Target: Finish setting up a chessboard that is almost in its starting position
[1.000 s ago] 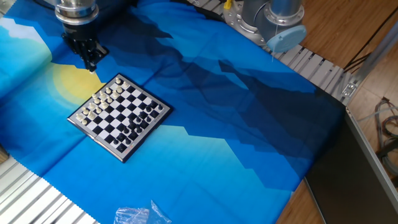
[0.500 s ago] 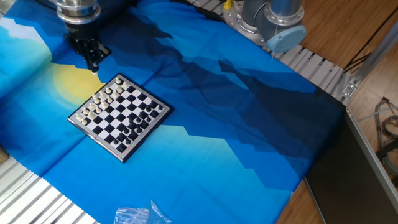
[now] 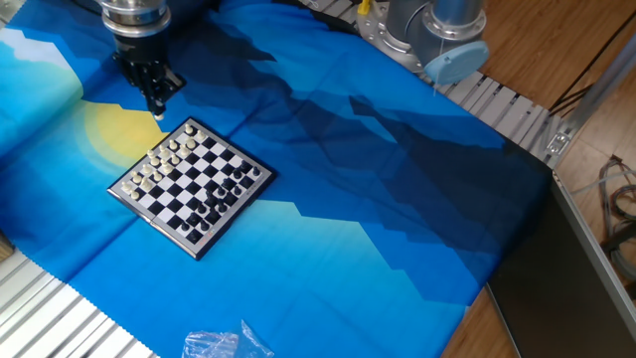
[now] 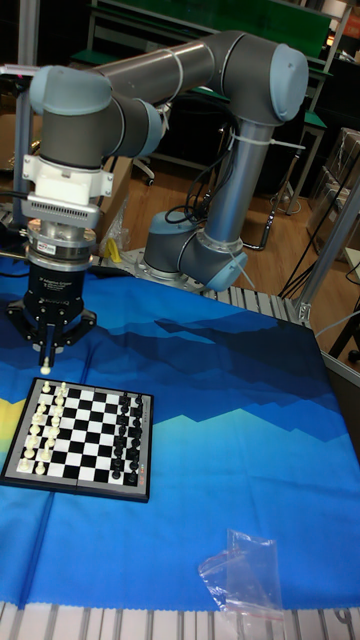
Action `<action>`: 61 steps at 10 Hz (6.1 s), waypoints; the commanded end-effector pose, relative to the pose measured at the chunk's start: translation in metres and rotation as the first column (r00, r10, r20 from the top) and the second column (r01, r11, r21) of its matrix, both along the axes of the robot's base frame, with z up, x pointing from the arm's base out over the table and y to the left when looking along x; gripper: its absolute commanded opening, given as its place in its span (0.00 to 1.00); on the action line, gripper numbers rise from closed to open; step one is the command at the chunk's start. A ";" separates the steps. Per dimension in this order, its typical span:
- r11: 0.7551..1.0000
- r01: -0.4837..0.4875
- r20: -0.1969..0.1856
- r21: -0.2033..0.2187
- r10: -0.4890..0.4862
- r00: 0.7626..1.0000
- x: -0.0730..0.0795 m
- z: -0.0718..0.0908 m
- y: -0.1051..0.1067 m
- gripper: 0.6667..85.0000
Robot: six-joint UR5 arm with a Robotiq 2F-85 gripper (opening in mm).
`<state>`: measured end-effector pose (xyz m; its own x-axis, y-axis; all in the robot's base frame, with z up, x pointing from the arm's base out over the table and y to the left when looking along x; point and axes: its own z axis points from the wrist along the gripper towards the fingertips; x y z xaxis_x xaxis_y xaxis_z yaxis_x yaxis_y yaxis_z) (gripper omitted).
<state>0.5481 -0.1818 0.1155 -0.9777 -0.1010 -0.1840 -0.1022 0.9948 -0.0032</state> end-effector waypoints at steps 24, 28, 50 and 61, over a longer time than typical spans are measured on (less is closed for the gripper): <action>1.000 0.007 0.024 0.020 -0.007 1.000 -0.016 -0.069 0.003 0.06; 1.000 0.001 0.024 0.022 -0.001 1.000 -0.018 -0.073 0.000 0.06; 1.000 0.004 0.012 0.013 -0.004 1.000 -0.028 -0.086 -0.001 0.04; 0.999 -0.019 0.016 0.035 0.018 1.000 -0.027 -0.085 0.002 0.13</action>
